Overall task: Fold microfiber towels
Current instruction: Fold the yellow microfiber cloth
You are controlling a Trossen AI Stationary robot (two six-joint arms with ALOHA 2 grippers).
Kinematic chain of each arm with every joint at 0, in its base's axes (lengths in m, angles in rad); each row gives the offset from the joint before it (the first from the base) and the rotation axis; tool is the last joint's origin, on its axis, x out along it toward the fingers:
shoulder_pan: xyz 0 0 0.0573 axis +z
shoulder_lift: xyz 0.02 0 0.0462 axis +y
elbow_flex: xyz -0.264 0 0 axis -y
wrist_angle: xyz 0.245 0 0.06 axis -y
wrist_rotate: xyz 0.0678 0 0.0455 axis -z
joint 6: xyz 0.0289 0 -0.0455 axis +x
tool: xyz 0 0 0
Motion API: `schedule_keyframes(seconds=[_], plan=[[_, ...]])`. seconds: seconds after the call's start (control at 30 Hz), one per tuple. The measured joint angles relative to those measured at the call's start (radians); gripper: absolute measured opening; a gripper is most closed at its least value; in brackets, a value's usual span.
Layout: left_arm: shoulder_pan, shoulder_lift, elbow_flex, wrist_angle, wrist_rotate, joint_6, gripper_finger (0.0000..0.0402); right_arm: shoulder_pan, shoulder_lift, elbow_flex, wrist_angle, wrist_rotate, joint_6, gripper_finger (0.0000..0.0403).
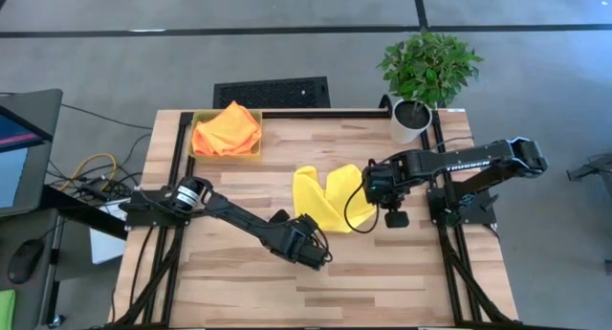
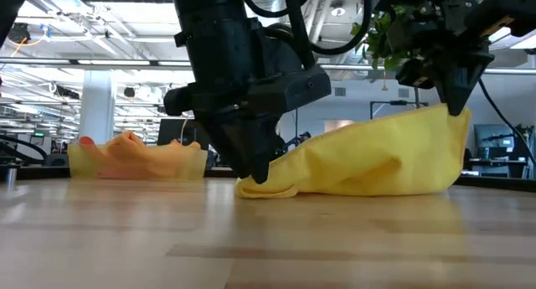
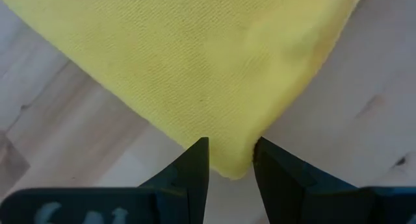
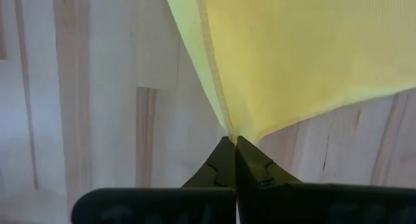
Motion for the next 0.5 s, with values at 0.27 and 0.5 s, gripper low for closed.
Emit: schedule_keyframes(seconds=[0.27,0.5], plan=[[0.0,0.012,0.003,0.002,0.009,-0.005,0.011,-0.022,0.0,0.0,-0.038,-0.001,0.018,0.0008],[0.002,0.043,0.002,-0.013,0.003,-0.116,0.011,-0.048,0.0,0.007,-0.039,0.0,0.019,0.0008]])
